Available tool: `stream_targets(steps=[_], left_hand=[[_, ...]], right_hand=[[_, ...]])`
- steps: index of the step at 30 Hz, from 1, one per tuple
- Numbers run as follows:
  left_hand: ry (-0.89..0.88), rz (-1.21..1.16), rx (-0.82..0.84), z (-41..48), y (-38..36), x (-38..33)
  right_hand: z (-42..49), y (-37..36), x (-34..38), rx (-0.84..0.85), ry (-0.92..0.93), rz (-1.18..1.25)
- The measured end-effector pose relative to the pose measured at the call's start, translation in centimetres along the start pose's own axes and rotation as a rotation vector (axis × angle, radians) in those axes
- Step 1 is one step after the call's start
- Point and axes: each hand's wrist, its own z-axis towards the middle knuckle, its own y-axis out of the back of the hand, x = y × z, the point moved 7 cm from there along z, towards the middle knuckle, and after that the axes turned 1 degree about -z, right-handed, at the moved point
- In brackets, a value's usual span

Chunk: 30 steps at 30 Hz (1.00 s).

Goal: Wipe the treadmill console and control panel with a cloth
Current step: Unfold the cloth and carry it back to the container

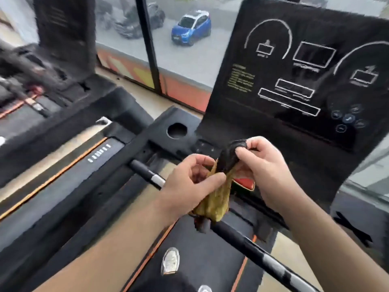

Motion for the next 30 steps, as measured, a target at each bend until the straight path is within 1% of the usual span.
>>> stream_targets(steps=[2,4,8,12,14,16,19,23,26,28,30], left_hand=[[0.028,0.021,-0.156,-3.4,4.5,1.2],[0.048,0.045,-0.282,-7.3,8.4,2.5],[0.100,-0.033,-0.526,-16.2,15.1,6.4],[0.105,-0.102,-0.759,-27.1,21.5,11.0],[0.115,-0.090,-0.879,-33.4,24.5,13.1],[0.161,-0.043,-0.991,-40.0,27.1,15.4],[0.305,0.032,-1.075,-49.6,29.9,19.3],[0.591,0.224,-1.157,-60.3,31.9,23.4],[0.763,0.190,-1.331,-67.6,33.1,26.8],[0.911,0.214,-1.363,-71.5,33.5,28.6],[0.985,0.164,-1.422,-74.9,33.8,29.6]], right_hand=[[-0.4,-5.2,-0.1,0.142,-0.022,0.011],[-1.5,-10.6,-0.7,0.275,-0.037,-0.032],[-5.0,-21.6,-2.9,0.545,-0.041,-0.154],[-11.3,-33.7,-6.5,0.861,-0.032,-0.320],[-15.7,-39.9,-8.1,0.984,-0.003,-0.400],[-20.4,-45.9,-9.6,1.078,0.046,-0.428],[-27.4,-53.7,-12.2,1.196,0.049,-0.443],[-36.9,-61.6,-15.4,1.432,0.076,-0.540],[-42.8,-66.2,-17.0,1.576,0.093,-0.553],[-45.9,-69.1,-17.8,1.638,0.109,-0.557],[-48.6,-72.2,-18.3,1.700,0.113,-0.546]])
